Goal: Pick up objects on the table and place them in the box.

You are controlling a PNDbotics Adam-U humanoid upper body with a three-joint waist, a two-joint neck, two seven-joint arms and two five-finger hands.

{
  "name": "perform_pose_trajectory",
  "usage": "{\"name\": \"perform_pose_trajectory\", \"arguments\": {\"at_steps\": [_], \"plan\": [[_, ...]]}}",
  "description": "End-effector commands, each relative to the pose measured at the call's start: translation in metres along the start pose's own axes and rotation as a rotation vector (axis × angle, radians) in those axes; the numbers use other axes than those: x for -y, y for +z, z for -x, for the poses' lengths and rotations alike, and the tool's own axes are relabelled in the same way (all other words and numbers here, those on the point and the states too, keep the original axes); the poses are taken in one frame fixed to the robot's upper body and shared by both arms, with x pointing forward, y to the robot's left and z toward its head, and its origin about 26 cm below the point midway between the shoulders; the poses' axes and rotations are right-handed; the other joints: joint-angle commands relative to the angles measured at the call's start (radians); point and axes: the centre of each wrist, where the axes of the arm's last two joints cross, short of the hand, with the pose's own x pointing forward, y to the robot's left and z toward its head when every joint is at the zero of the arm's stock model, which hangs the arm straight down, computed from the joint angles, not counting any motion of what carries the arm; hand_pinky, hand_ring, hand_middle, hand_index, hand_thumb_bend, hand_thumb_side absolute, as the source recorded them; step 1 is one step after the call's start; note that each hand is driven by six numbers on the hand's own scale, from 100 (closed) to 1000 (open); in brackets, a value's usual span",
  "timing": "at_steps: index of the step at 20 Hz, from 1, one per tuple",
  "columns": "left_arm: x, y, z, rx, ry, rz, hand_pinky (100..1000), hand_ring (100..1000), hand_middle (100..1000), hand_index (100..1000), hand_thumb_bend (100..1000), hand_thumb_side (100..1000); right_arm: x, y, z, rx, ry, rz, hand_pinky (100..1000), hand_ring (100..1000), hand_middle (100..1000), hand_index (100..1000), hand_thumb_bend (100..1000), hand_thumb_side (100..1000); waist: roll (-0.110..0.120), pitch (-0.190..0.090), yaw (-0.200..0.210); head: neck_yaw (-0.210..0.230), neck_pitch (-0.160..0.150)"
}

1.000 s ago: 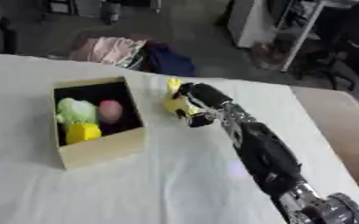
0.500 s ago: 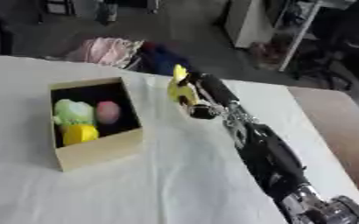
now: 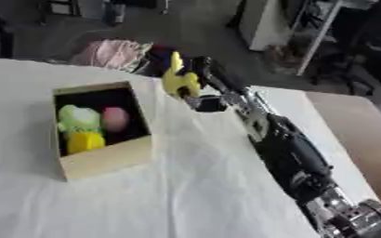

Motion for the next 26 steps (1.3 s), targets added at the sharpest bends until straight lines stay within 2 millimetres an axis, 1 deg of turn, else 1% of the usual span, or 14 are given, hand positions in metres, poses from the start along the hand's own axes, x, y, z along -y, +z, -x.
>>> {"name": "perform_pose_trajectory", "arguments": {"at_steps": [1,2,4,5,7,8,9,10,11,13,15,17,22,26], "plan": [[-0.005,-0.007,-0.008,0.062,-0.005,-0.003,717,673,560,738,100,603,0.014,-0.025,-0.012,0.145,-0.009,-0.061,347,345,301,480,100,198,0.020,-0.037,0.005,-0.010,0.000],[-0.005,-0.008,-0.008,0.072,-0.001,-0.005,715,671,560,738,100,624,0.013,-0.030,-0.016,0.170,-0.017,-0.083,362,357,309,489,100,183,0.020,-0.038,0.007,-0.012,0.001],[-0.006,-0.009,-0.009,0.089,0.009,-0.008,714,670,560,738,100,601,0.012,-0.040,-0.024,0.213,-0.027,-0.121,382,371,325,504,100,179,0.019,-0.040,0.013,-0.015,0.002],[-0.006,-0.010,-0.009,0.095,0.014,-0.009,714,670,559,738,100,599,0.012,-0.044,-0.028,0.232,-0.030,-0.136,420,392,364,546,100,164,0.018,-0.041,0.015,-0.017,0.002],[-0.006,-0.010,-0.009,0.102,0.022,-0.009,715,669,559,738,100,597,0.014,-0.051,-0.035,0.265,-0.030,-0.150,516,467,494,722,100,129,0.017,-0.043,0.018,-0.019,0.002],[-0.006,-0.010,-0.010,0.103,0.025,-0.009,716,669,559,738,100,597,0.017,-0.054,-0.038,0.281,-0.024,-0.149,626,576,653,865,100,104,0.016,-0.043,0.019,-0.019,0.002],[-0.006,-0.011,-0.010,0.104,0.027,-0.009,717,669,559,738,100,596,0.022,-0.057,-0.042,0.298,-0.008,-0.145,696,669,769,939,100,100,0.015,-0.044,0.020,-0.019,0.002],[-0.006,-0.011,-0.010,0.104,0.028,-0.009,718,669,559,738,100,596,0.026,-0.059,-0.045,0.310,0.010,-0.144,711,688,788,952,100,100,0.015,-0.044,0.021,-0.018,0.003],[-0.007,-0.011,-0.010,0.104,0.029,-0.009,719,669,559,738,100,597,0.030,-0.060,-0.047,0.314,0.035,-0.153,823,810,907,1000,100,105,0.015,-0.045,0.021,-0.018,0.003],[-0.007,-0.011,-0.010,0.101,0.029,-0.008,719,670,559,738,100,598,0.033,-0.059,-0.047,0.300,0.084,-0.178,899,906,985,1000,100,118,0.015,-0.045,0.021,-0.017,0.003],[-0.006,-0.011,-0.010,0.099,0.029,-0.007,720,670,559,739,100,599,0.031,-0.054,-0.043,0.265,0.118,-0.199,928,949,1000,1000,100,128,0.015,-0.045,0.021,-0.016,0.003],[-0.006,-0.011,-0.010,0.098,0.027,-0.006,721,670,559,739,100,599,0.027,-0.048,-0.036,0.224,0.143,-0.219,942,966,1000,1000,100,141,0.015,-0.044,0.020,-0.014,0.002],[-0.007,-0.010,-0.009,0.089,0.021,-0.007,722,671,559,740,100,598,0.015,-0.030,-0.020,0.120,0.170,-0.214,930,952,1000,1000,100,134,0.016,-0.044,0.015,-0.009,0.001],[-0.008,-0.007,-0.009,0.075,0.010,-0.009,722,673,559,740,100,598,0.021,-0.013,-0.009,0.086,0.186,-0.174,918,933,1000,1000,100,123,0.016,-0.044,0.000,0.001,0.000]]}}
